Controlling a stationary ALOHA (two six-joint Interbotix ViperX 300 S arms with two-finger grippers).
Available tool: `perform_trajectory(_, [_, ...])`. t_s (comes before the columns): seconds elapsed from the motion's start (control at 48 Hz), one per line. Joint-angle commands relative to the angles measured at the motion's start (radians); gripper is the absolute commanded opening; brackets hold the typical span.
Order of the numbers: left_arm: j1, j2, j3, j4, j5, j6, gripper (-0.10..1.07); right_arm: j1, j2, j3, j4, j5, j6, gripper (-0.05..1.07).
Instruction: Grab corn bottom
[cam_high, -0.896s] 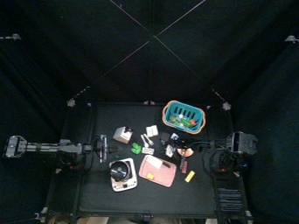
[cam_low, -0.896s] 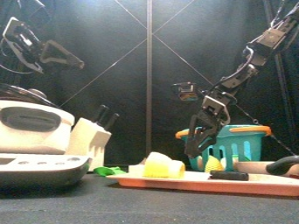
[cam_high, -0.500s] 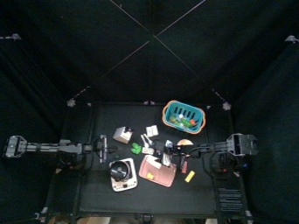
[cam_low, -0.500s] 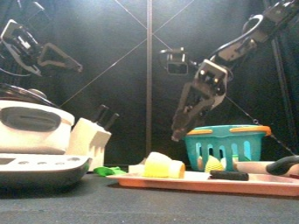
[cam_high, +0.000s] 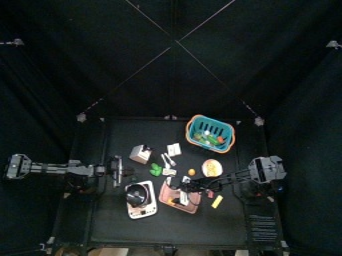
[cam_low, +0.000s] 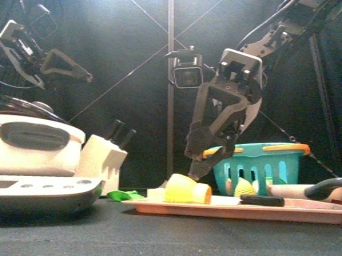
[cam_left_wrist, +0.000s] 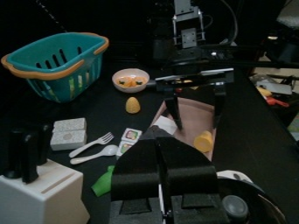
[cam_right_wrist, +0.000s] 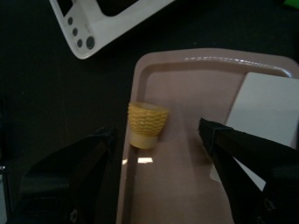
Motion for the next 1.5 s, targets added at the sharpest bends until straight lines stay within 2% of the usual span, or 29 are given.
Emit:
perform_trajectory(0.0, [-0.003, 0.002, -0.015, -0.002, -0.012, 0.0, 0.02, 0.008, -0.002, -0.028, -0.006, -0.002, -0.003, 1.01])
perform_trajectory(0.521, [-0.003, 0.002, -0.012, -0.002, -0.012, 0.0, 0.02, 0.0, 0.101, -0.104, -0.071, 0.006, -0.005, 1.01])
perform_trajectory(0.979, [-0.003, 0.002, -0.012, -0.002, -0.011, 0.0, 0.02, -0.002, 0.097, -0.107, -0.087, 0.046, -0.005, 0.99])
perform_trajectory(1.125, [-0.003, 0.002, -0.012, -0.002, -0.012, 0.0, 0.02, -0.002, 0.098, -0.107, -0.098, 0.048, -0.005, 0.9])
perform_trajectory(1.354, [-0.003, 0.002, -0.012, -0.002, -0.012, 0.0, 0.02, -0.002, 0.092, -0.11, -0.1, 0.063, -0.005, 0.68])
perform_trajectory(1.479, [-0.003, 0.002, -0.012, -0.002, -0.012, 0.0, 0.02, -0.003, 0.081, -0.117, -0.1, 0.074, -0.005, 0.6])
